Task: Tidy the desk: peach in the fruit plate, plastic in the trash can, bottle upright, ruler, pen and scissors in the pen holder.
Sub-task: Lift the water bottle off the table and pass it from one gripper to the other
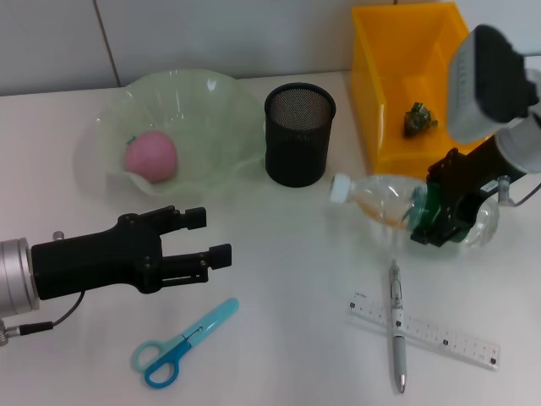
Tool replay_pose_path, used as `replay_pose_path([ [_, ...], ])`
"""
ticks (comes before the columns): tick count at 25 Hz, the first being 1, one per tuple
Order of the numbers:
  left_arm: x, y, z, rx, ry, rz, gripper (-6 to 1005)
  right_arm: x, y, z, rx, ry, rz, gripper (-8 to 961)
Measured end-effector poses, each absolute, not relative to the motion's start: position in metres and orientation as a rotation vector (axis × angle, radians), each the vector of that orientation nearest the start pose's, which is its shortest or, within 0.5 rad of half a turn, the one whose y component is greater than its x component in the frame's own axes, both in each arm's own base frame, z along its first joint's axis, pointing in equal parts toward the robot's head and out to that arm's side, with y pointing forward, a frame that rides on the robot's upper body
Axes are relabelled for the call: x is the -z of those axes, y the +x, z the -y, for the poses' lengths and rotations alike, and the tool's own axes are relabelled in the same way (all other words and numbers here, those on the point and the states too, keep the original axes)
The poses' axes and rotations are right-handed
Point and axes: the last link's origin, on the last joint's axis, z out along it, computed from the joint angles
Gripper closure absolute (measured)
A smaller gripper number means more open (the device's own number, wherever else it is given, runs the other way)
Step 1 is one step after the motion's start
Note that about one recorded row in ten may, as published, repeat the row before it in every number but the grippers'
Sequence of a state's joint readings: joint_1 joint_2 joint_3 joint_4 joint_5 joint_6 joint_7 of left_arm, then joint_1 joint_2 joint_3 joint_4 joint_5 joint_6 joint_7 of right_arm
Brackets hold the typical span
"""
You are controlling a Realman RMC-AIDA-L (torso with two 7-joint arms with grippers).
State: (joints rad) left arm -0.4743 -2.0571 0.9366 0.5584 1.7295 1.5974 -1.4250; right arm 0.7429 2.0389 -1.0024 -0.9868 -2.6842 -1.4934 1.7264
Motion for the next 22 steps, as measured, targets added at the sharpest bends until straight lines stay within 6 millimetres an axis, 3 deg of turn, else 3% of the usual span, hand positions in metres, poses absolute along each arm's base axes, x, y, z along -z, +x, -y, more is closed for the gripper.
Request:
replay_pose_path([
  [5,0.018,-0.248,-0.305,0.974,-2.775,0.75,153,-0.046,0.226,-0.387,0.363,-2.848,-0.318,185],
  [13,0.013,-0.24,-0.304,1.112,-2.722,0.724,155,-0.075,0.217,-0.372,-0.163,-2.859,-0.29,188],
  [22,0.005,-0.232,-0.305,1.287,-2.614,0.676,157,-0.078,0.211,-0.35,-0.636,-2.829,-0.247,187],
])
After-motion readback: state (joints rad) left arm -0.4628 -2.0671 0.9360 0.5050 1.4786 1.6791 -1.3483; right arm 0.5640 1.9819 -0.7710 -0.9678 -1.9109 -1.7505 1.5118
